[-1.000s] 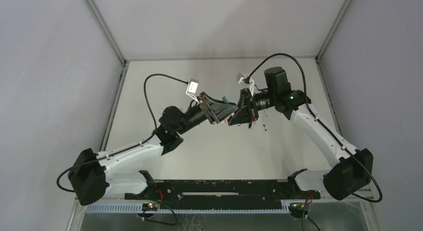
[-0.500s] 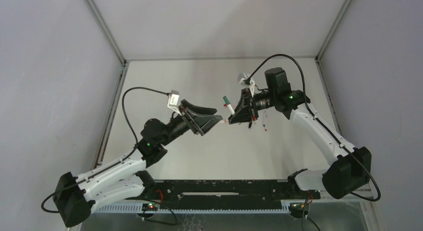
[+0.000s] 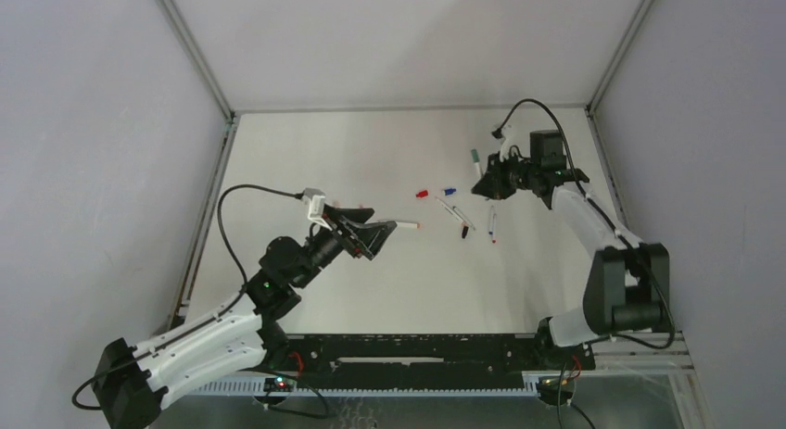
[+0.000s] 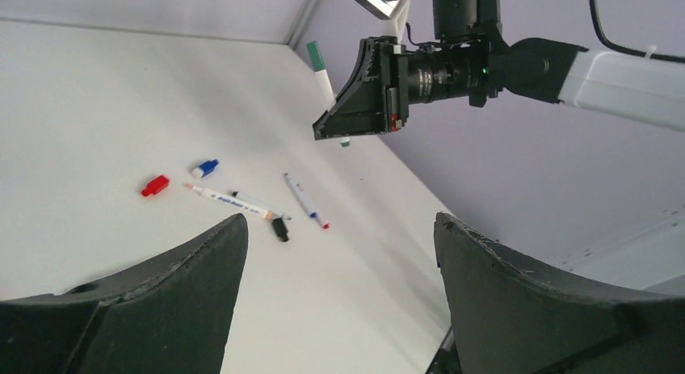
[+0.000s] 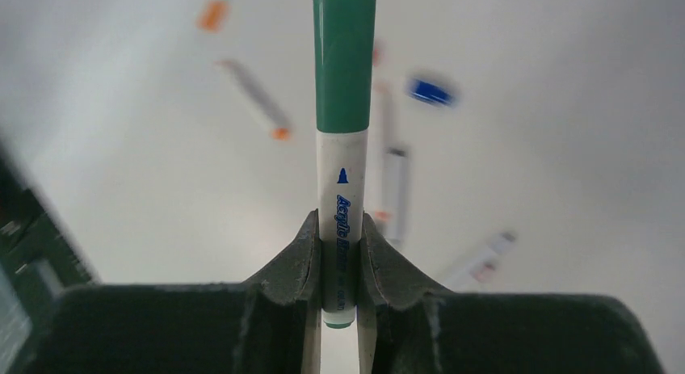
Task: Insert the pens into the pen caps
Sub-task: Place the pen at the center of the board.
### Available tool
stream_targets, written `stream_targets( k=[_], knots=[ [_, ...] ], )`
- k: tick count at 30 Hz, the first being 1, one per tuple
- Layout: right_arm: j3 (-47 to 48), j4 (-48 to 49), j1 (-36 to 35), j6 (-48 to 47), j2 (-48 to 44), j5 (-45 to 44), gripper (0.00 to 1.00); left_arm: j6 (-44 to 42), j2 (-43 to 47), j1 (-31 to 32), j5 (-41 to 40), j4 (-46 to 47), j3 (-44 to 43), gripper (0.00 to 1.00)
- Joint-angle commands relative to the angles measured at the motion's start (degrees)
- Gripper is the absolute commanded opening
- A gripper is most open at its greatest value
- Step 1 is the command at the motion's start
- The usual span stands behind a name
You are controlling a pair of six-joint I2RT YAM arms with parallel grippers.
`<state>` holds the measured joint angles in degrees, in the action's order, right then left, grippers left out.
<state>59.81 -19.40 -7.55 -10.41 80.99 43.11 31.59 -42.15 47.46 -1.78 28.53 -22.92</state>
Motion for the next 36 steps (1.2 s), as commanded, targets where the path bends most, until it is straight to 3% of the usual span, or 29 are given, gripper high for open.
stream_targets(
  k=[1,14,22,36],
  knots=[
    [1.8,2.4,4.4,2.0,6.5,-15.5,0.0,-2.6,-1.1,-0.4,-3.7,-0.6,1.9,0.89],
    [12.8,-3.8,8.9,1.9,24.9,-26.8,0.04,-2.6,-1.2,-0.8,-5.3,0.3,4.9,0.89],
    [19.2,-8.5,11.3,2.7,32.6,-26.3,0.07,-1.7,-1.5,-0.9,-5.2,1.2,5.6,0.89],
    [21.1,-12.0,13.8,1.7,35.0,-20.8,0.19,0.2,-1.2,-1.0,-4.6,2.3,5.5,0.89]
  ],
)
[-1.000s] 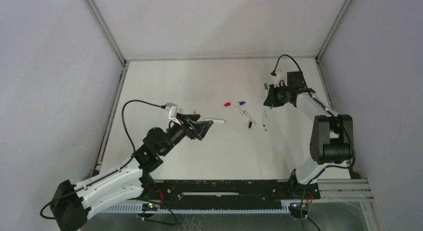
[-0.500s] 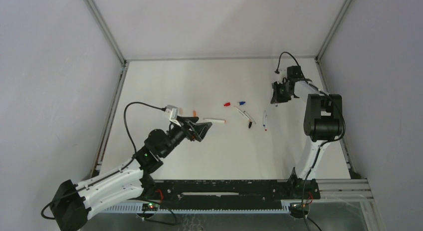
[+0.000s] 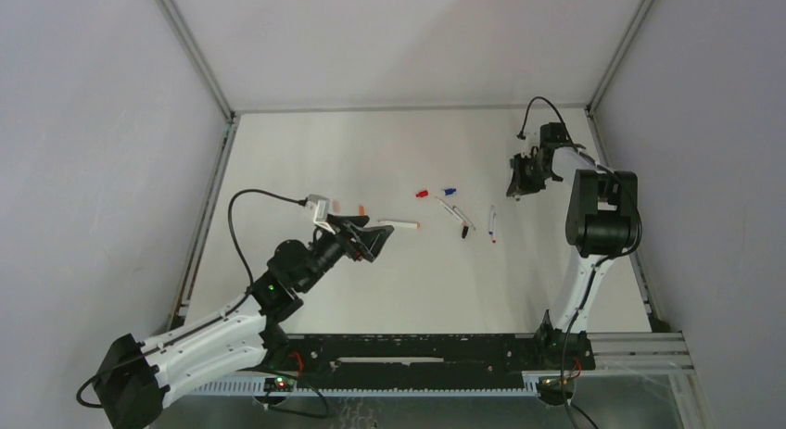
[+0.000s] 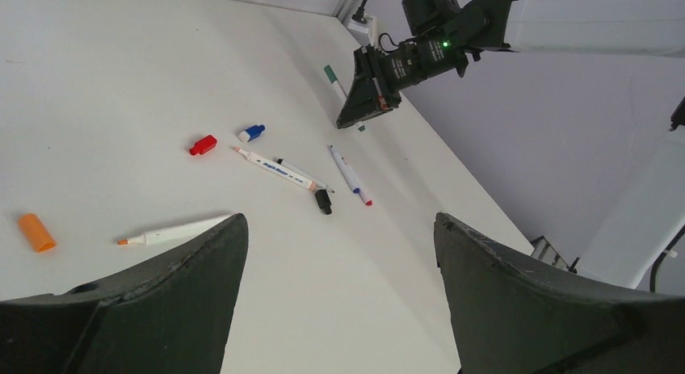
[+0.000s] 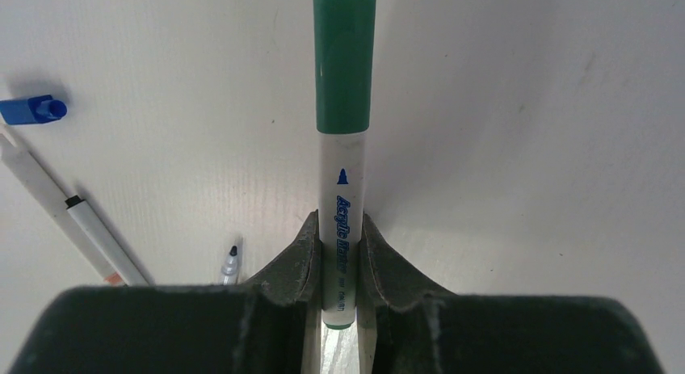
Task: Insert the pens into the pen caps
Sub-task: Place the pen at the center of the board.
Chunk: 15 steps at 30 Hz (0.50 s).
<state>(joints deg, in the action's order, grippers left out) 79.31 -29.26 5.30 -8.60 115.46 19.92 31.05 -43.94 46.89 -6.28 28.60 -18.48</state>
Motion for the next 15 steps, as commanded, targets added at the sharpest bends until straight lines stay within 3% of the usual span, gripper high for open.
stream_targets(
  k=[1,15],
  knots=[
    [1.7,-2.3,1.1,-0.3,0.6,2.7,0.19,0.8,0.7,-0.4,-0.1,2.3,1.1,0.89],
    [1.8,-3.9,4.1,-1.5,-1.1,7.4,0.31,1.6,2.1,-0.5,0.5,2.2,1.2,0.89]
  ],
)
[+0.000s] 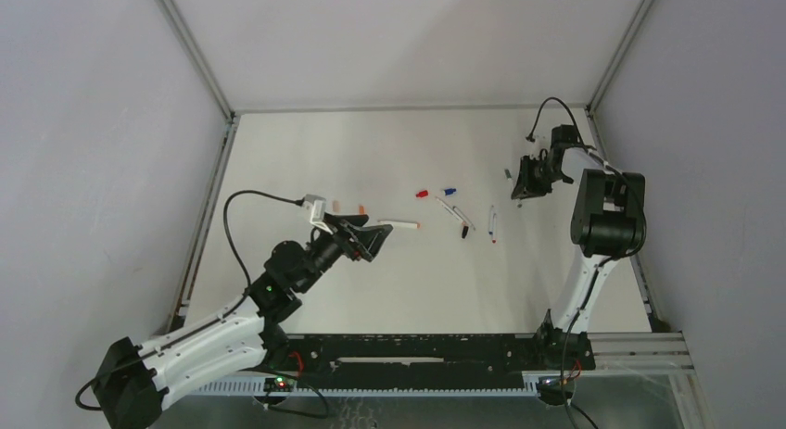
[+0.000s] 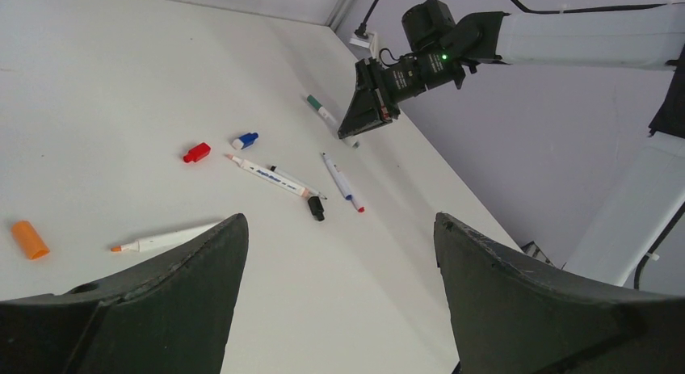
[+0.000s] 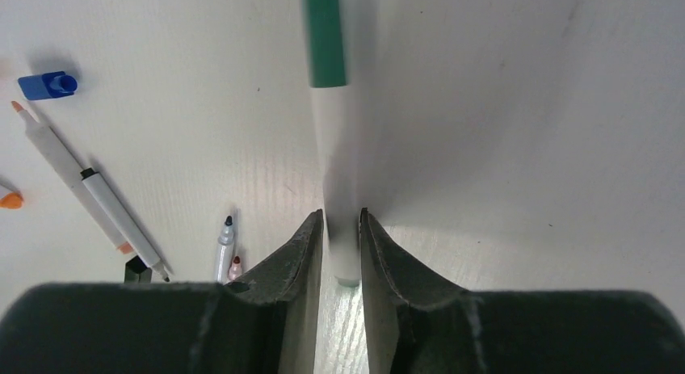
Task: Insert the pens into the pen caps
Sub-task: Place the pen at the center of the board, then pick up the pen from the center of the board.
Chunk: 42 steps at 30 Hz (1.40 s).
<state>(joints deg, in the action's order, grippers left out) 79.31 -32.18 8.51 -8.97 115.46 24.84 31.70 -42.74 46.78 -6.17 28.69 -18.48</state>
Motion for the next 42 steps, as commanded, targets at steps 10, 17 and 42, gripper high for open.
stream_targets(
  k=[10,17,42],
  knots=[
    [1.6,-2.1,2.9,-2.5,-4.0,5.8,0.38,1.9,2.4,-0.4,0.1,2.2,2.0,0.89],
    [-0.8,-3.1,5.2,-7.3,-12.8,16.7,0.46,2.0,3.3,-0.5,-0.3,2.2,2.2,0.89],
    [-8.7,-3.6,-5.2,-23.1,-42.6,41.4,0.55,0.5,-0.2,-4.6,-5.7,-12.8,-5.8,0.88]
  ],
)
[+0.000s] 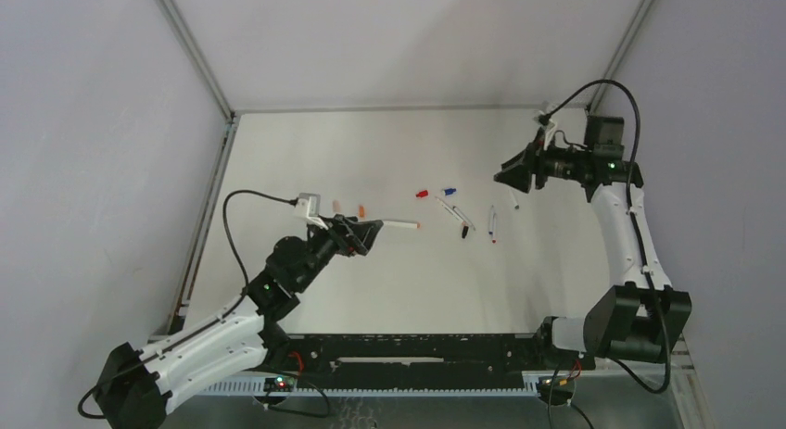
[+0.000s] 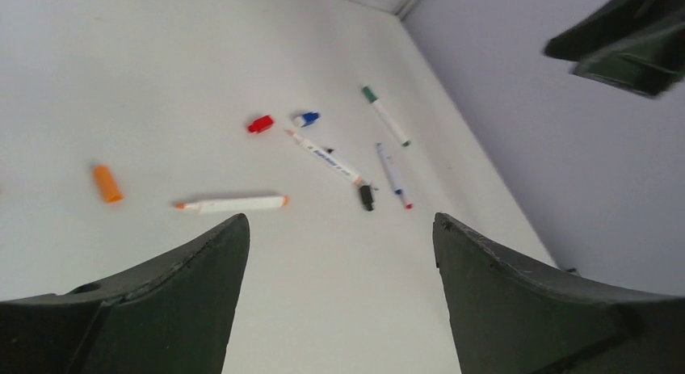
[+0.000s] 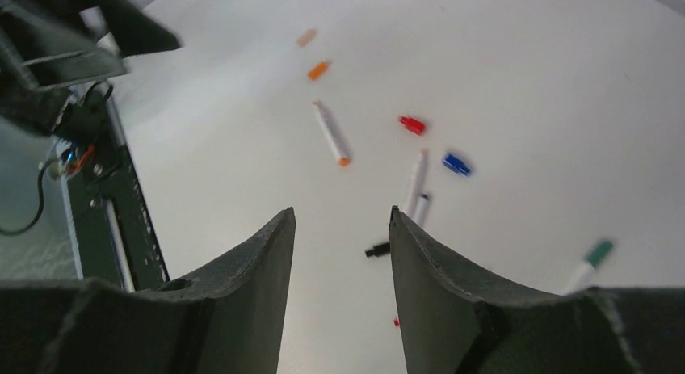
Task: Insert the pens into the pen caps
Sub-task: Pick up the pen from the center of the board.
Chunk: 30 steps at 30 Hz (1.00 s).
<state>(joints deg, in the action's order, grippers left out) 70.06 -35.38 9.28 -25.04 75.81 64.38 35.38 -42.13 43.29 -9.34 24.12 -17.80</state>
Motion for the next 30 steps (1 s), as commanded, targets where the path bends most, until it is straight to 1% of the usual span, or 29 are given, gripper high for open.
stream_targets(
  k=[1,3,5,6,10,12,15,18,20,22,25,27,30],
  knots=[
    [0.8,-1.3,-7.7,-8.3,-3.5,1.5,0.56,-3.4,-1.4,-1.3,-3.0,-10.1,-7.2,0.88],
    [0.9,-3.8,-11.0,-10.8,-4.3,1.7,0.57,-3.2,-2.8,-2.1,-3.8,-12.4,-8.7,0.87],
    [0.5,-8.2,-12.5,-15.8,-4.5,3.2,0.58,-2.5,-4.2,-2.7,-3.7,-13.1,-9.6,0.87],
    [0.0,-8.7,-12.5,-16.9,-4.6,3.7,0.58,-1.9,-5.1,-2.8,-3.7,-13.1,-9.9,0.87],
    [-6.3,-2.7,-10.5,-12.8,-5.5,5.0,0.59,3.9,-10.8,-3.2,-4.7,-11.8,-12.0,0.83],
    [-8.3,-0.3,-9.9,-11.2,-5.7,5.8,0.6,8.8,-14.8,-3.2,-5.4,-11.6,-14.0,0.78],
    [-9.5,1.0,-9.7,-10.4,-5.7,5.9,0.6,16.3,-21.7,-3.2,-5.1,-12.5,-18.1,0.68],
    [-9.5,1.4,-9.7,-9.7,-5.4,5.5,0.6,22.1,-28.9,-3.3,-4.6,-15.9,-23.4,0.45],
    [-9.5,1.3,-9.7,-9.6,-5.4,5.0,0.59,26.4,-33.9,-3.3,-5.3,-20.0,-27.9,0.34],
    [-9.6,1.2,-9.7,-9.6,-5.6,4.9,0.6,30.4,-37.4,-3.2,-8.1,-27.3,-32.6,0.33],
    [-9.5,1.2,-9.7,-9.5,-5.8,4.5,0.6,35.7,-44.1,-3.3,-12.4,-40.0,-41.1,0.39],
    [-9.5,1.2,-9.0,-9.4,-5.9,4.3,0.6,37.2,-49.8,-3.2,-13.6,-48.1,-47.8,0.45],
    [-9.5,1.3,-8.1,-9.3,-5.8,4.0,0.6,38.7,-57.0,-3.3,-12.7,-58.6,-57.0,0.54]
  ],
)
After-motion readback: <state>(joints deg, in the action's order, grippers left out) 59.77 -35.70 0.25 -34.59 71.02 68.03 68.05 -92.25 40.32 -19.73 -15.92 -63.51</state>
